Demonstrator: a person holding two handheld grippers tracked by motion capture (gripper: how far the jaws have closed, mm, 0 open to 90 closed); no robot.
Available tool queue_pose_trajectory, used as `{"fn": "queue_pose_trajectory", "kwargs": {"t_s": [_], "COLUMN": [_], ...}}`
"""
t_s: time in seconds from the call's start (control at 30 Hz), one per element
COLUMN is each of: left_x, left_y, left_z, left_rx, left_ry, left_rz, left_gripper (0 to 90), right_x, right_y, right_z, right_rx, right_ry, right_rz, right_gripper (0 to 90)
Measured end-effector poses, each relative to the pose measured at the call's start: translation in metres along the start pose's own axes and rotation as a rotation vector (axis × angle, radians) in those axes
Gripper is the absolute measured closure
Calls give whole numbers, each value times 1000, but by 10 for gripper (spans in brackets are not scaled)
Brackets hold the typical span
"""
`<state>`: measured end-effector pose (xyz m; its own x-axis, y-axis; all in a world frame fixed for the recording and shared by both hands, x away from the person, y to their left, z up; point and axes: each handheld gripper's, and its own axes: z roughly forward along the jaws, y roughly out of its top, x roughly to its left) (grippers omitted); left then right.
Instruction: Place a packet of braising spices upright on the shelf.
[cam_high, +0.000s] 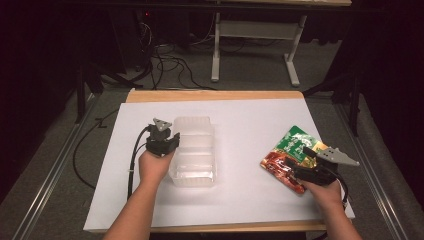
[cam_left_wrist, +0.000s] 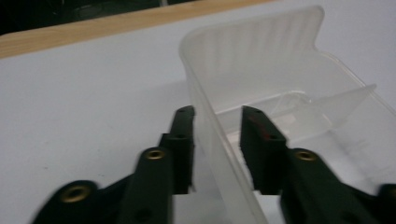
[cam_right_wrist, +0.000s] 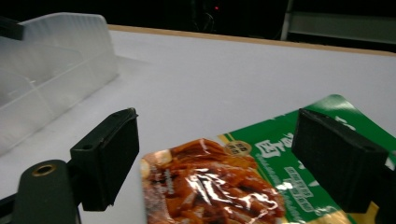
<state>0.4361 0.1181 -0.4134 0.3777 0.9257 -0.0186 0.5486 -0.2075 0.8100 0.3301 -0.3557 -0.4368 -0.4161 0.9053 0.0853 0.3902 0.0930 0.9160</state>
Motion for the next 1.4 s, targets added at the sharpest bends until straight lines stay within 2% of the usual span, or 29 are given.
{"fn": "queue_pose_trajectory", "kwargs": {"t_s": [0.07,0.13,0.23,0.37,0.4,0.47,0.53,0.63,0.73,0.83,0.87,0.93,1.03,1.17,1.3,1.4], "left_x": [3,4,5,11,15,18,20,25,30,35,36,37,37,36,35,34], "left_y": [-1,-3,-7,-16,-23,-33,-47,-69,-89,-101,-102,-102,-101,-103,-103,-103], "left_z": [-9,-21,-40,-67,-77,-86,-93,-100,-97,-90,-89,-90,-92,-92,-90,-90], "left_rx": [-41,-87,-130,-167,-175,-178,-164,-165,-160,-105,-101,-106,-128,-123,-122,-115], "left_ry": [-17,-23,-24,-47,-49,-51,-52,-44,-27,-50,-51,-55,-61,-70,-74,-77], "left_rz": [-14,-4,22,25,20,19,19,3,1,14,18,16,16,35,42,51], "left_gripper": [449,388,319,279,265,255,250,248,248,251,249,251,255,255,257,257], "right_x": [-11,-25,-49,-74,-79,-93,-101,-115,-122,-128,-130,-131,-134,-140,-141,-141], "right_y": [0,-1,-3,-7,-8,-11,-14,-21,-25,-29,-29,-29,-28,-28,-27,-27], "right_z": [2,6,12,11,10,8,5,-2,-6,-6,-6,-5,0,6,8,7], "right_rx": [11,20,54,80,83,101,114,124,127,137,135,135,162,192,209,198], "right_ry": [-50,-89,-135,-189,-191,-213,-230,-253,-263,-254,-247,-246,-233,-208,-179,-161], "right_rz": [5,45,103,155,164,191,201,245,279,319,335,333,346,375,374,371], "right_gripper": [159,156,149,145,143,144,143,138,134,128,132,144,148,159,170,196]}}
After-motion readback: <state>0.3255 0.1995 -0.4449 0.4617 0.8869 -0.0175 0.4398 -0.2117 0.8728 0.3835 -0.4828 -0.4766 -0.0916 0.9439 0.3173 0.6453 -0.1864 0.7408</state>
